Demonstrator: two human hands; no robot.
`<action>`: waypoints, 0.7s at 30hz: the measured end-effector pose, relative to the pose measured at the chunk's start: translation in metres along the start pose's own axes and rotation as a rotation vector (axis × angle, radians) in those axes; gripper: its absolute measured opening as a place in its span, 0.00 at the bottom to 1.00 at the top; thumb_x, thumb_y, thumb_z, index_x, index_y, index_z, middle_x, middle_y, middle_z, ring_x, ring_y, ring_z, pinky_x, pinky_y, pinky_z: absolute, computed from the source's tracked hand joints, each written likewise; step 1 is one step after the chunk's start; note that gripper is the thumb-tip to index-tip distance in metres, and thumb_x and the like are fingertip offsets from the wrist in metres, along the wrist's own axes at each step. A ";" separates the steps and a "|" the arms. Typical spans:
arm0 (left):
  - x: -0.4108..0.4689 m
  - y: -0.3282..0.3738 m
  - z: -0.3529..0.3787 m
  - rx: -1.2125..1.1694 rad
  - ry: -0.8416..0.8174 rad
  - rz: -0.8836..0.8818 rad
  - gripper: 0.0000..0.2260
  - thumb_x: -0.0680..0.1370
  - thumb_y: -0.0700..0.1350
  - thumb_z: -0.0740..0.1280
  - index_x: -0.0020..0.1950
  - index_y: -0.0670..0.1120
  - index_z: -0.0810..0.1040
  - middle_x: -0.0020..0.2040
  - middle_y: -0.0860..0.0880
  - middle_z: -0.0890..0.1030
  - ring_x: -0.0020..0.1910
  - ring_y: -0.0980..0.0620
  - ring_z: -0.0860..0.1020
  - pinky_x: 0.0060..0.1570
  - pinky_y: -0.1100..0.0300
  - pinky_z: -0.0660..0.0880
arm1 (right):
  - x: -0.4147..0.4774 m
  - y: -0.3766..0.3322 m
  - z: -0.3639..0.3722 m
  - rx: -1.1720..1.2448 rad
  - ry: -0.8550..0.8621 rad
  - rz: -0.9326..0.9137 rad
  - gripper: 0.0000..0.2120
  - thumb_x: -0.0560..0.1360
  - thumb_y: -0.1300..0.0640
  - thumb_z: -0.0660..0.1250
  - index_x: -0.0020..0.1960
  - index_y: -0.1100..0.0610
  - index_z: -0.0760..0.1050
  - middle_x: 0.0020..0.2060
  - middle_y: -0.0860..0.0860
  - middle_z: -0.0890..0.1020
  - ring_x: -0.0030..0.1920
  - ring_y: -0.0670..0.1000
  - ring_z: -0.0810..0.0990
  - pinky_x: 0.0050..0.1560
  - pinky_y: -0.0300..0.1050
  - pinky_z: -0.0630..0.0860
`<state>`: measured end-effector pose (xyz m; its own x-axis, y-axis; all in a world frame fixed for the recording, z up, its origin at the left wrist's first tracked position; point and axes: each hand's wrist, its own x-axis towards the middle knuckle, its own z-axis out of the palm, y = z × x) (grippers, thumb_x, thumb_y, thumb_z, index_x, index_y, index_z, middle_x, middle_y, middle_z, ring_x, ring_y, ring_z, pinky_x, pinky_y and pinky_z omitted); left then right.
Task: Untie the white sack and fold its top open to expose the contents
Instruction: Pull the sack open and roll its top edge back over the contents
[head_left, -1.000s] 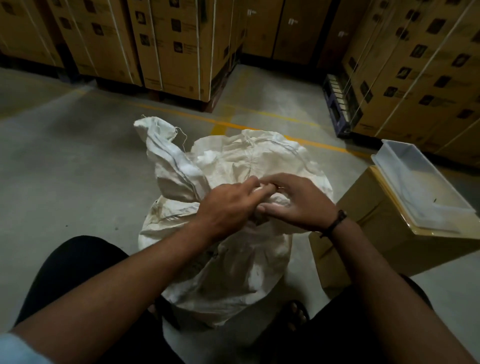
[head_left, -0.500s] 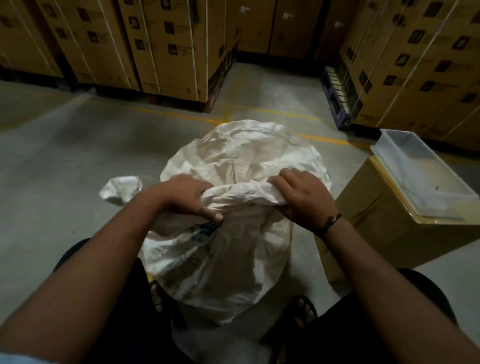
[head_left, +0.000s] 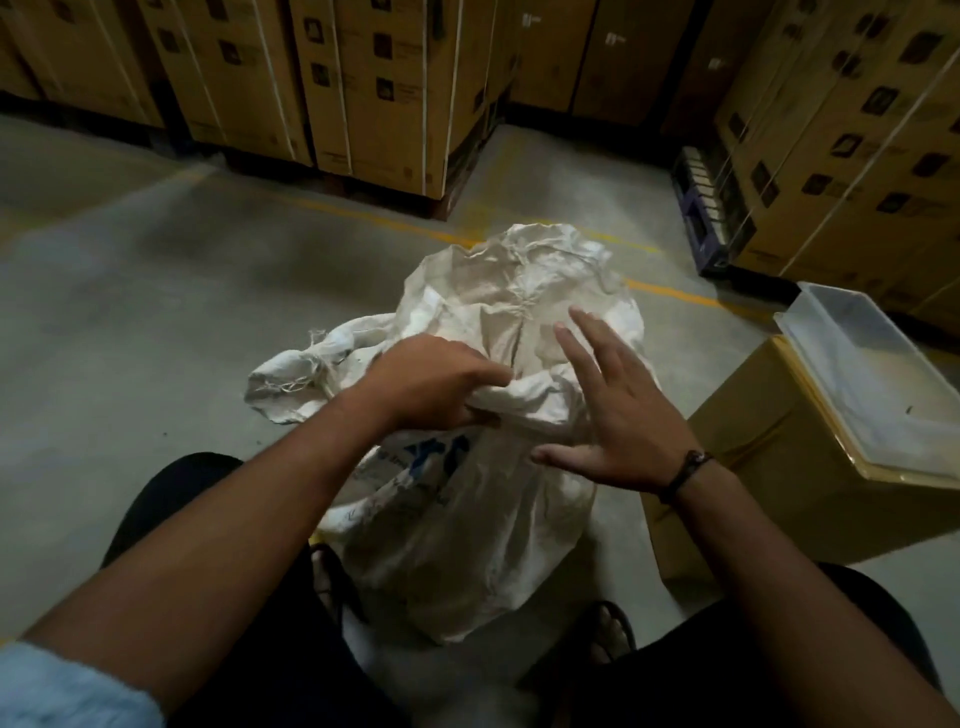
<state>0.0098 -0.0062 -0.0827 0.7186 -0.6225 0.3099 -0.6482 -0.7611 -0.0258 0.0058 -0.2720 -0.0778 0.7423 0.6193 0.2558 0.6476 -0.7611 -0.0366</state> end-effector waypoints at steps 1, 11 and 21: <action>0.000 0.004 0.003 0.018 0.025 0.062 0.13 0.74 0.61 0.71 0.53 0.56 0.78 0.45 0.53 0.84 0.41 0.46 0.81 0.31 0.59 0.64 | 0.001 -0.005 -0.001 0.075 -0.013 -0.005 0.57 0.67 0.30 0.71 0.82 0.52 0.44 0.81 0.52 0.52 0.76 0.58 0.64 0.73 0.53 0.68; 0.007 0.009 0.003 -0.295 -0.332 -0.236 0.28 0.67 0.77 0.67 0.58 0.60 0.76 0.53 0.57 0.83 0.52 0.53 0.80 0.48 0.54 0.75 | 0.008 -0.006 0.050 -0.218 0.106 -0.112 0.26 0.69 0.50 0.67 0.63 0.60 0.75 0.44 0.57 0.81 0.34 0.63 0.80 0.30 0.50 0.71; -0.029 -0.071 0.030 -0.650 -0.470 -0.851 0.45 0.68 0.82 0.55 0.81 0.60 0.61 0.77 0.50 0.70 0.73 0.46 0.71 0.70 0.52 0.69 | -0.009 -0.014 0.049 -0.168 0.552 -0.283 0.12 0.71 0.64 0.69 0.54 0.61 0.80 0.55 0.62 0.83 0.55 0.63 0.82 0.44 0.53 0.74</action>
<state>0.0423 0.0602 -0.1182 0.9171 -0.0666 -0.3930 0.1785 -0.8130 0.5542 -0.0014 -0.2572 -0.1269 0.3198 0.6447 0.6944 0.7369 -0.6298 0.2454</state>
